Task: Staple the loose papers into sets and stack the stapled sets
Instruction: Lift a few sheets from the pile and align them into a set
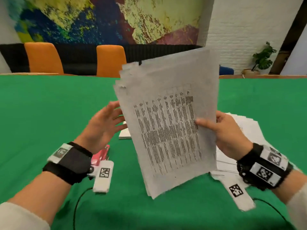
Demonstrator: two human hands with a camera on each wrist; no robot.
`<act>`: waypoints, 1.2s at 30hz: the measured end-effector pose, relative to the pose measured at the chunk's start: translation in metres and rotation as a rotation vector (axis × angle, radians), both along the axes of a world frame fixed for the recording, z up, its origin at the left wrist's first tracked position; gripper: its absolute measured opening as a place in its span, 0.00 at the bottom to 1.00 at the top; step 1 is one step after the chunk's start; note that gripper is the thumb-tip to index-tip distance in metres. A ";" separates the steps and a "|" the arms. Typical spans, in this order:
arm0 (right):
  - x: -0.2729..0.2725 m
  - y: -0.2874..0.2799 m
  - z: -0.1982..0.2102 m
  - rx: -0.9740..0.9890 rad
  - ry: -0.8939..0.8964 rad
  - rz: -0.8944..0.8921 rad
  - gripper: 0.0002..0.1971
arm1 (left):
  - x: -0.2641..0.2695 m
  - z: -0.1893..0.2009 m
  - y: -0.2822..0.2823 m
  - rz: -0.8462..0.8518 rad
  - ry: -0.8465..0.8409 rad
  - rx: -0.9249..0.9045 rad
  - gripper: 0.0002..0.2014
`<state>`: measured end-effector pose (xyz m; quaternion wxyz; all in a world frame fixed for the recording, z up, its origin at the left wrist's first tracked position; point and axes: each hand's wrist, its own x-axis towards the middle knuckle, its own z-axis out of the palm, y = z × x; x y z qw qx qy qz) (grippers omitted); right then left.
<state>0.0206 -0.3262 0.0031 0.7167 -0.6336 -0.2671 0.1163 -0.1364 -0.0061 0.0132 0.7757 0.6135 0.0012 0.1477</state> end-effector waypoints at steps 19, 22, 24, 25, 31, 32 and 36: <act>0.001 0.064 0.124 0.320 -0.264 -0.098 0.17 | 0.021 0.123 -0.026 0.441 -0.405 0.311 0.14; 0.002 0.069 0.118 0.262 -0.304 -0.136 0.15 | 0.025 0.118 -0.026 0.508 -0.401 0.429 0.13; 0.003 0.069 0.093 0.169 -0.260 -0.136 0.16 | 0.024 0.092 -0.027 0.544 -0.365 0.436 0.12; 0.003 0.069 0.078 0.118 -0.223 -0.119 0.17 | 0.022 0.075 -0.029 0.523 -0.329 0.397 0.12; -0.007 0.077 0.054 0.035 -0.209 -0.065 0.11 | 0.023 0.049 -0.033 0.563 -0.272 0.403 0.10; -0.007 0.079 0.066 0.062 -0.255 -0.065 0.10 | 0.026 0.062 -0.032 0.581 -0.313 0.416 0.11; -0.005 0.086 0.115 0.209 -0.353 -0.082 0.11 | 0.033 0.116 -0.025 0.653 -0.357 0.534 0.14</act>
